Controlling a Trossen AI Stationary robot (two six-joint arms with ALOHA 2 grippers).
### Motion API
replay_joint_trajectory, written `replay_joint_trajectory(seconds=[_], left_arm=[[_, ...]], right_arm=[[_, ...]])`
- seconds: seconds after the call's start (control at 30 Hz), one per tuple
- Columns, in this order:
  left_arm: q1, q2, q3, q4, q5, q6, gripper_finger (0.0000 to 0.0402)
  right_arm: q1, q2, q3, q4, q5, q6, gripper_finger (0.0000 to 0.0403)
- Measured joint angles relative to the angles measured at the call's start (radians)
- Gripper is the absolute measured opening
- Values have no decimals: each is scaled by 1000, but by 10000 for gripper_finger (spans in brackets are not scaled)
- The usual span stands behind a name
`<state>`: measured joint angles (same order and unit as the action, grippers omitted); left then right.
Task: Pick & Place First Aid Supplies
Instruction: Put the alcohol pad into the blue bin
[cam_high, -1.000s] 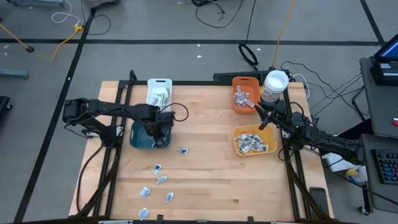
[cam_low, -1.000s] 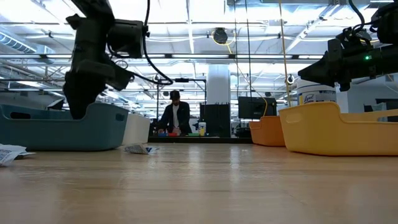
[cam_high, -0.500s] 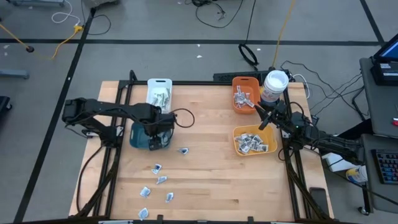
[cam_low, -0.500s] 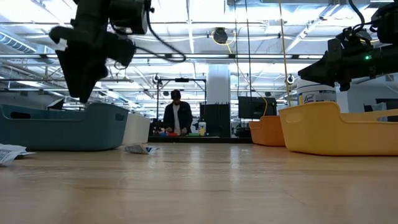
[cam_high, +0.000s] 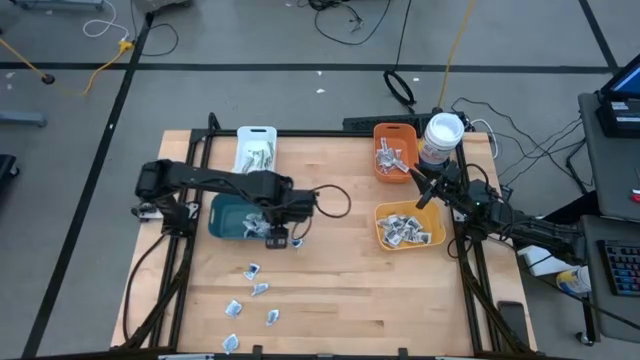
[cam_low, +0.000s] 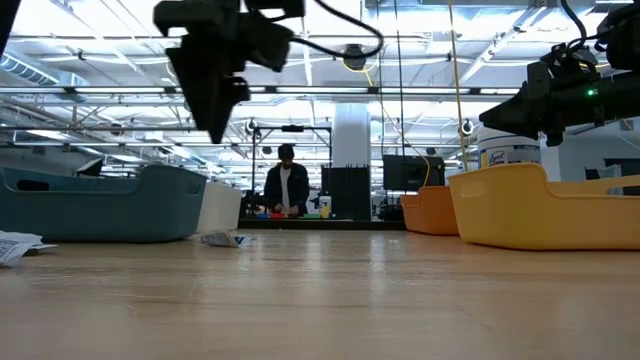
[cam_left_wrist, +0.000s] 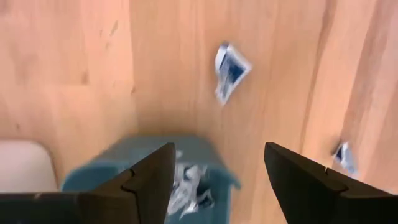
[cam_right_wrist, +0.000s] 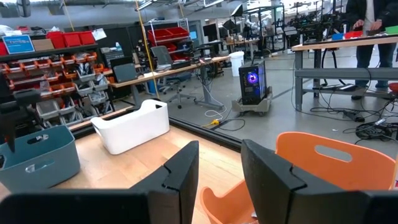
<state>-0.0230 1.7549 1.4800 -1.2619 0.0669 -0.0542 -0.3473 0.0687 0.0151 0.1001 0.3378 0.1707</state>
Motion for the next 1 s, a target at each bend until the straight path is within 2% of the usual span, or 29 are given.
replay_joint_trajectory(seconds=[0.2, 0.6, 0.8, 1.0], left_arm=[[-24, 91, 109, -14, 3, 28, 254], [-88, 232, 114, 19, 2, 24, 241], [-111, 287, 114, 72, -94, -3, 245], [-113, 350, 113, 72, -121, 1, 235]], right_arm=[[0, 0, 0, 0, 0, 0, 116], [0, 0, 0, 0, 0, 0, 116], [0, 0, 0, 0, 0, 0, 116], [0, 0, 0, 0, 0, 0, 116]])
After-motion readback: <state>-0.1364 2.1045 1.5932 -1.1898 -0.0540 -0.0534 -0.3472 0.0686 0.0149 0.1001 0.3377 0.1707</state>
